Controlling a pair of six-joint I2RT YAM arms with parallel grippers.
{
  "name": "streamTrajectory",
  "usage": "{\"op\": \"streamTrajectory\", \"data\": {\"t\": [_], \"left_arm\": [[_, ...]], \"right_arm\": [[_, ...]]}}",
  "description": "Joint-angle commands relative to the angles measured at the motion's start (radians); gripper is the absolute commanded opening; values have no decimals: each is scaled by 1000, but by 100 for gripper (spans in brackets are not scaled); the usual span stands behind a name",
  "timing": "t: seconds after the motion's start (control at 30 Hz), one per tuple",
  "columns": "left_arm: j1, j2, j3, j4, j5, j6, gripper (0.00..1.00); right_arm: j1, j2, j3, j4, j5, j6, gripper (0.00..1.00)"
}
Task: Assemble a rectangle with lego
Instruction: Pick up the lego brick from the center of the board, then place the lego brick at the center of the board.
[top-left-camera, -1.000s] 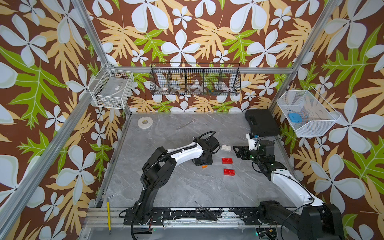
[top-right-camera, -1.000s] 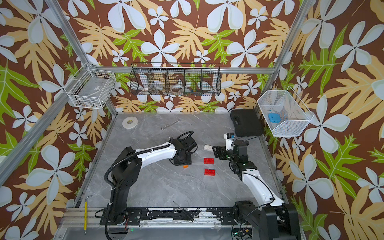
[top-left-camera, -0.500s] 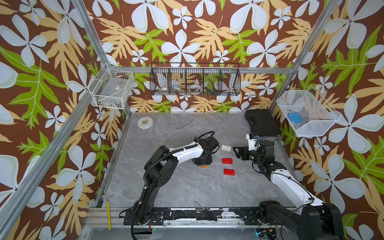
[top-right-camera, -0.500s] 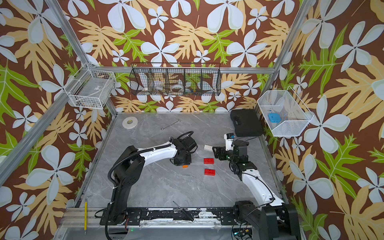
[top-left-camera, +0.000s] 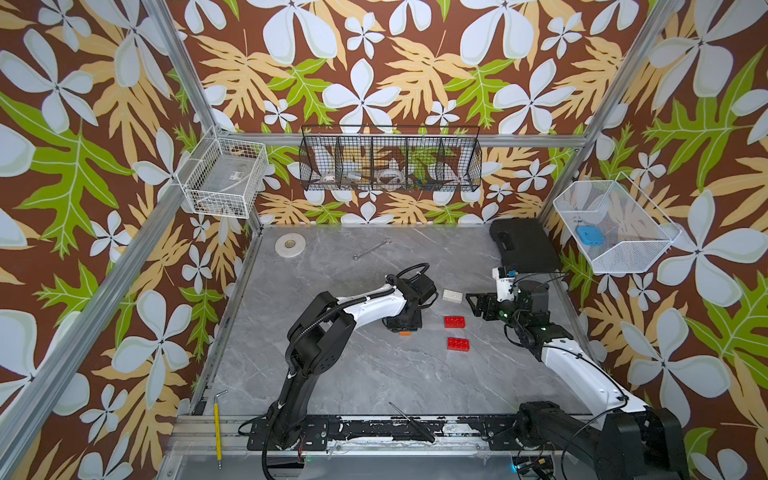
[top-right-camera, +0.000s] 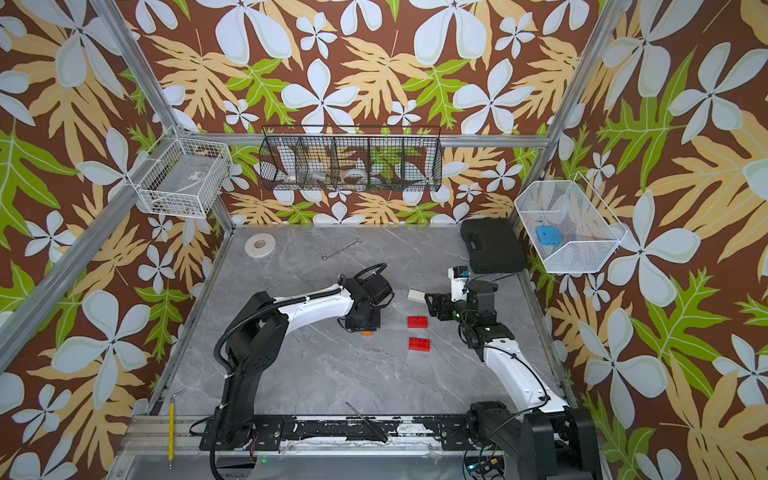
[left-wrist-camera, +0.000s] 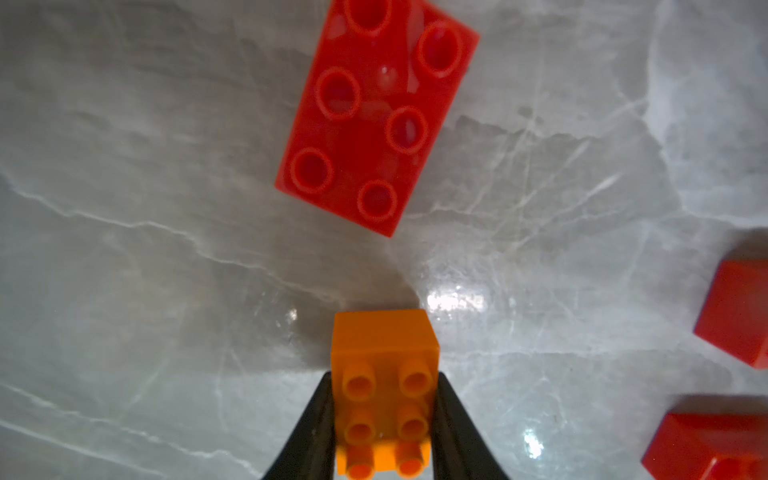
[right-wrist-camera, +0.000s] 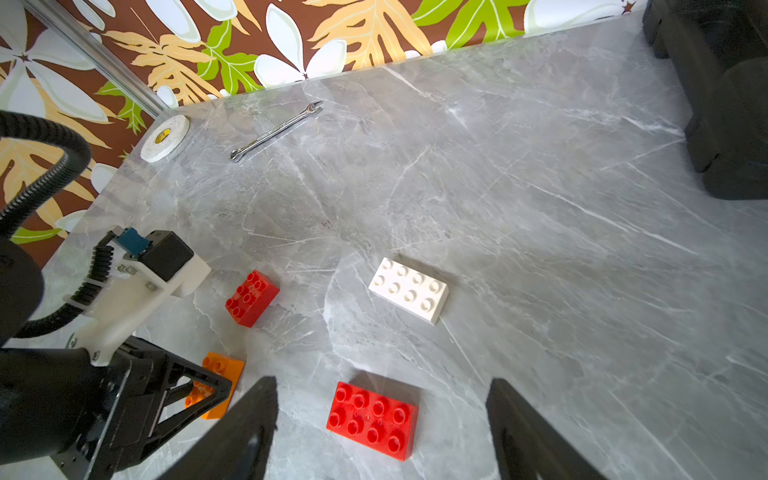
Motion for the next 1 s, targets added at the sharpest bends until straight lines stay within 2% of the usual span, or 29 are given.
{"op": "streamTrajectory", "data": {"t": [0.0, 0.13, 0.27, 0.43, 0.53, 0.7, 0.97], "left_arm": [[-1, -31, 3, -30, -34, 127, 18], [30, -71, -35, -17, -31, 252, 18], [85, -115, -108, 66, 32, 297, 16], [93, -115, -122, 104, 44, 383, 16], [102, -93, -117, 121, 78, 411, 16], [112, -73, -96, 102, 54, 453, 18], [143, -77, -109, 98, 122, 495, 18]], "right_arm": [[1, -7, 15, -12, -3, 3, 80], [1, -8, 43, -57, 4, 5, 79], [15, -19, 74, -113, 31, 4, 79], [43, -35, 82, -148, 63, 9, 79], [47, -35, 75, -146, 64, 21, 79], [53, -37, 80, -157, 68, 22, 80], [53, -29, 79, -152, 69, 21, 80]]}}
